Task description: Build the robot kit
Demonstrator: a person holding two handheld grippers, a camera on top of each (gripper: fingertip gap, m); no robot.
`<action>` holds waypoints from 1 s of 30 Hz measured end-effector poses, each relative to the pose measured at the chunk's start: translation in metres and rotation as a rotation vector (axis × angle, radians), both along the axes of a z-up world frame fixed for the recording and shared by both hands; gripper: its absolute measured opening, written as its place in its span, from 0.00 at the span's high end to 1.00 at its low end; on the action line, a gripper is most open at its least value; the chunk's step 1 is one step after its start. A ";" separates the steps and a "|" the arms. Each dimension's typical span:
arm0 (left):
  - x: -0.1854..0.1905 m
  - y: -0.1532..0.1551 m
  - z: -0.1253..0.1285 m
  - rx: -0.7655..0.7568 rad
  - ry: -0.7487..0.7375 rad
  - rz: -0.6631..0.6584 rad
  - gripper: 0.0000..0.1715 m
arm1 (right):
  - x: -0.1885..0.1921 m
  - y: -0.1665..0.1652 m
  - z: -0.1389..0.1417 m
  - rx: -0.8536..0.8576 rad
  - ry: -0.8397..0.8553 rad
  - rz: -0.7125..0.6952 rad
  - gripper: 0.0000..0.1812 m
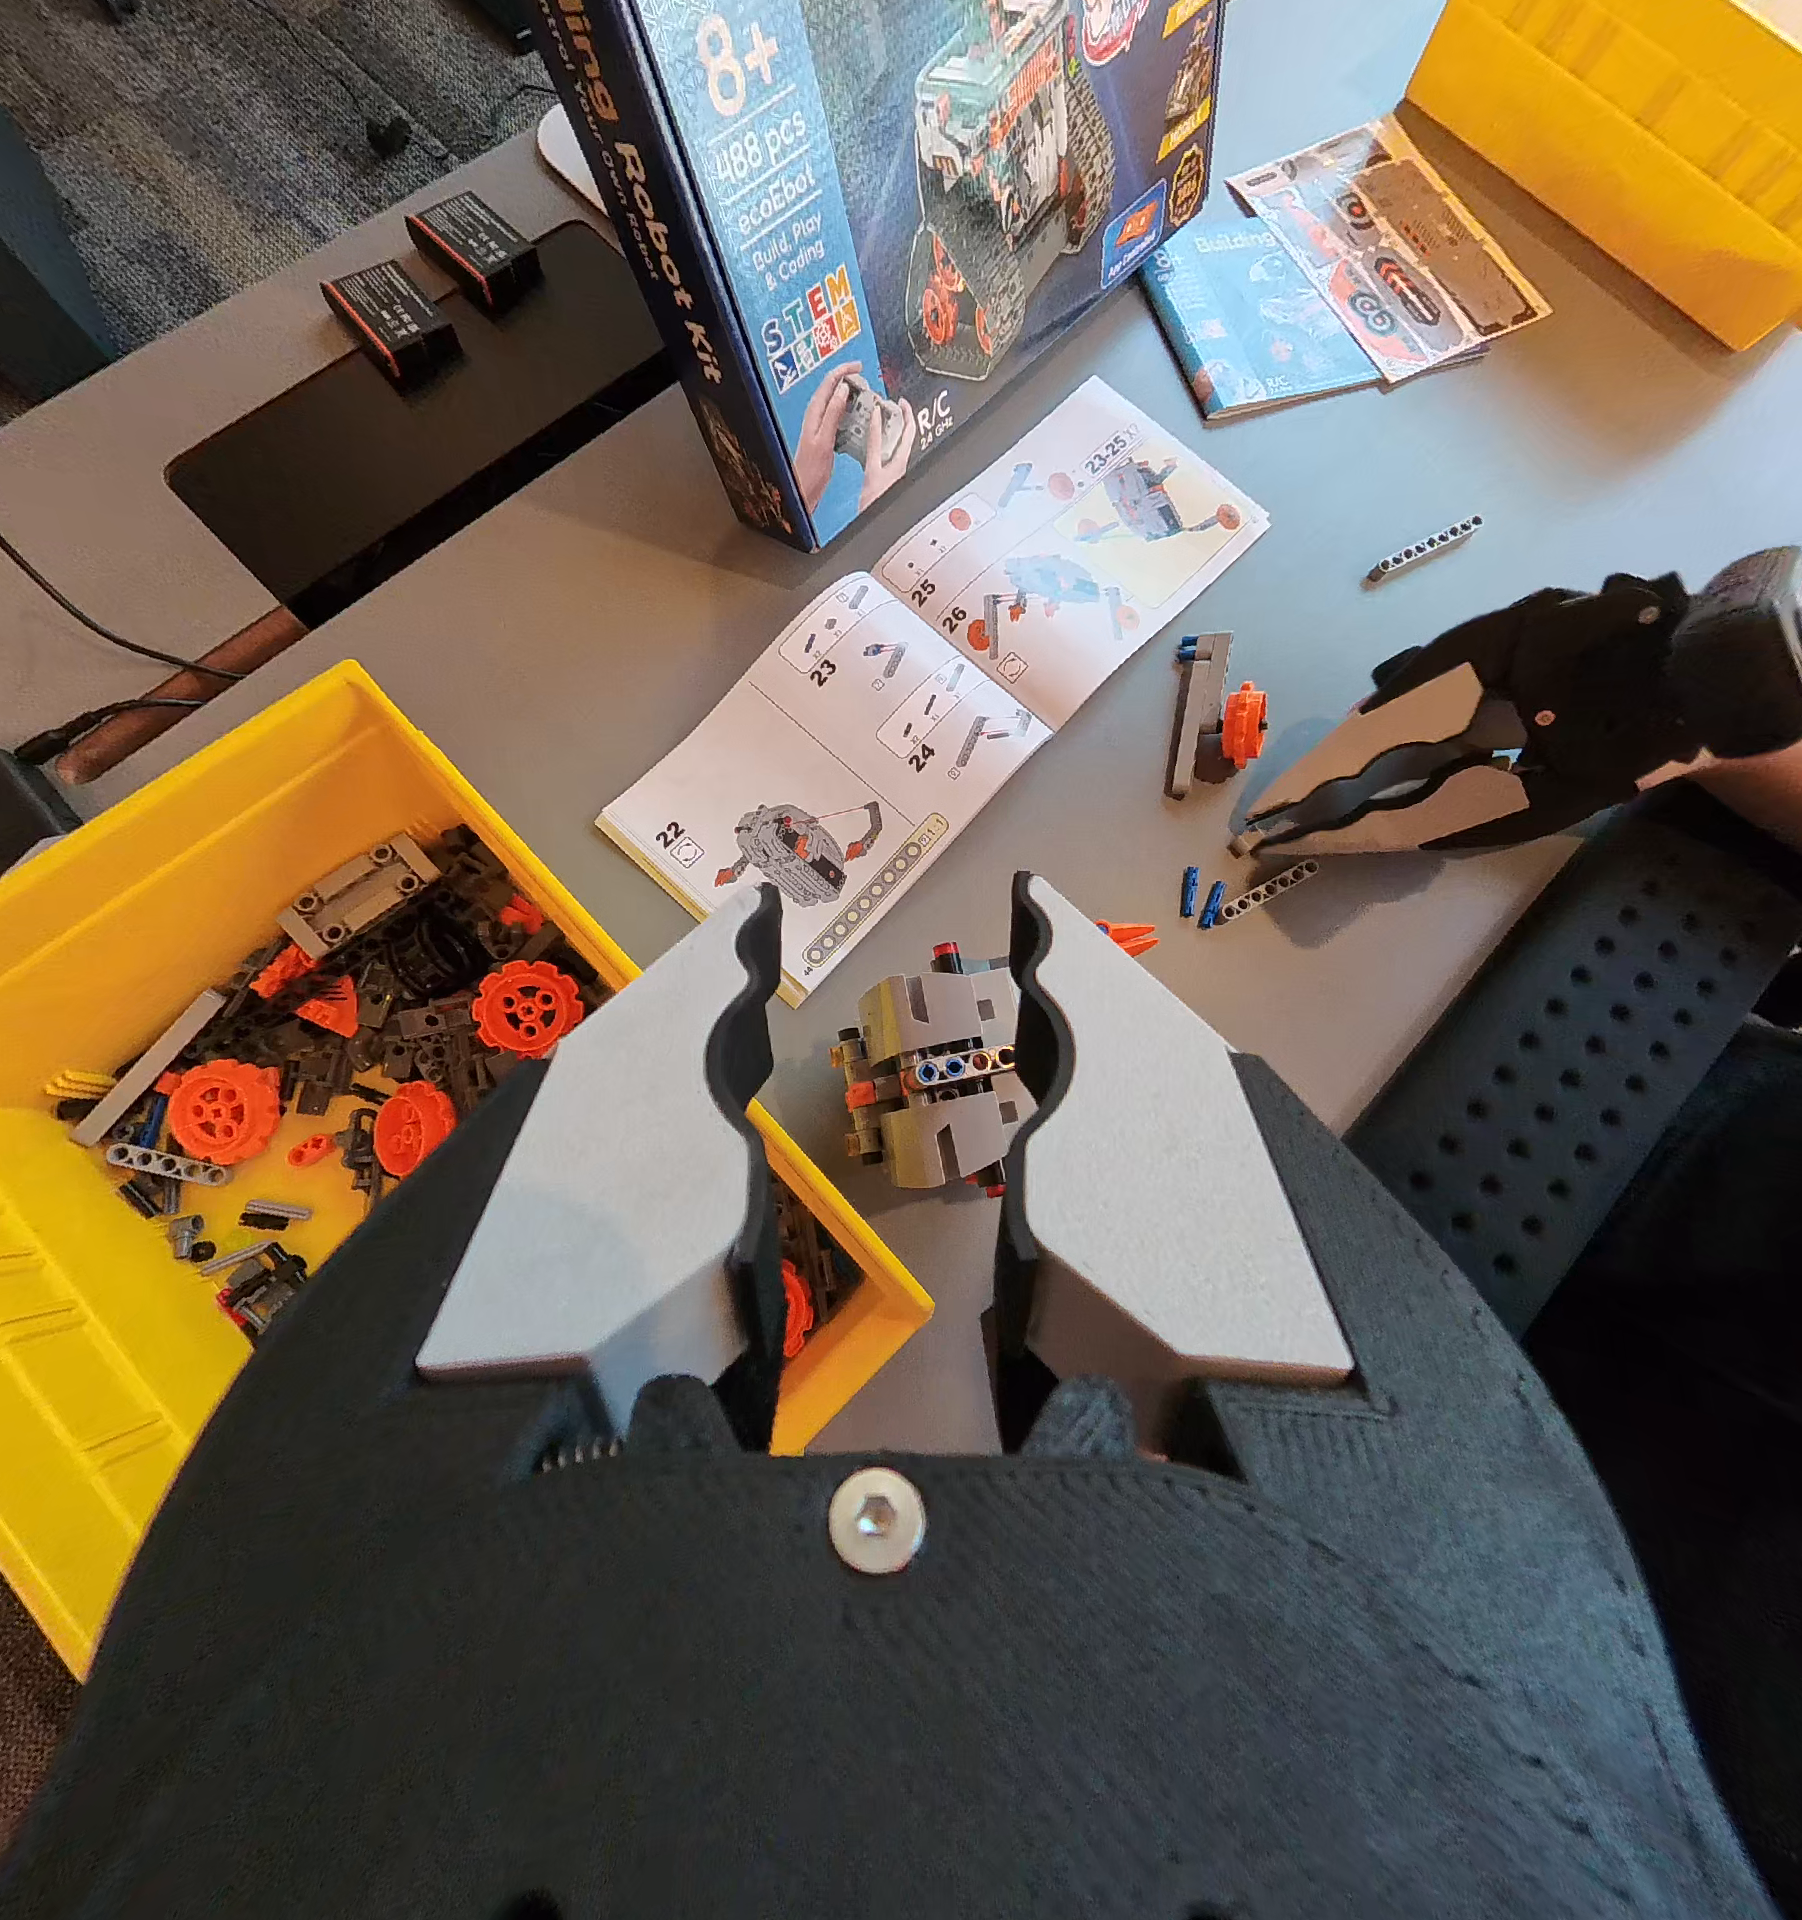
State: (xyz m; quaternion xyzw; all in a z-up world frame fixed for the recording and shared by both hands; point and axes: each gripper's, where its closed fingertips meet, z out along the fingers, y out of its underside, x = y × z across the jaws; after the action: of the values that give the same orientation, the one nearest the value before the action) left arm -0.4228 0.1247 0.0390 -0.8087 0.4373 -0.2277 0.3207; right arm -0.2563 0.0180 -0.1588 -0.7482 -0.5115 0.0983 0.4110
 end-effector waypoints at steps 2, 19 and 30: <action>0.000 0.000 0.000 -0.002 0.002 -0.001 0.75 | 0.001 0.000 0.002 0.053 -0.040 0.010 0.97; -0.001 -0.004 -0.004 -0.012 0.026 -0.012 0.75 | 0.011 0.005 0.002 0.417 -0.393 0.118 0.97; -0.006 -0.005 -0.006 -0.024 0.035 -0.002 0.74 | 0.016 -0.004 -0.002 0.527 -0.521 0.222 1.00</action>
State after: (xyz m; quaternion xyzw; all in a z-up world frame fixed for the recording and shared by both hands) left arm -0.4291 0.1193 0.0333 -0.8160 0.4407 -0.2190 0.3032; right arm -0.2406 0.0142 -0.1612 -0.5568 -0.6845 -0.1861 0.4322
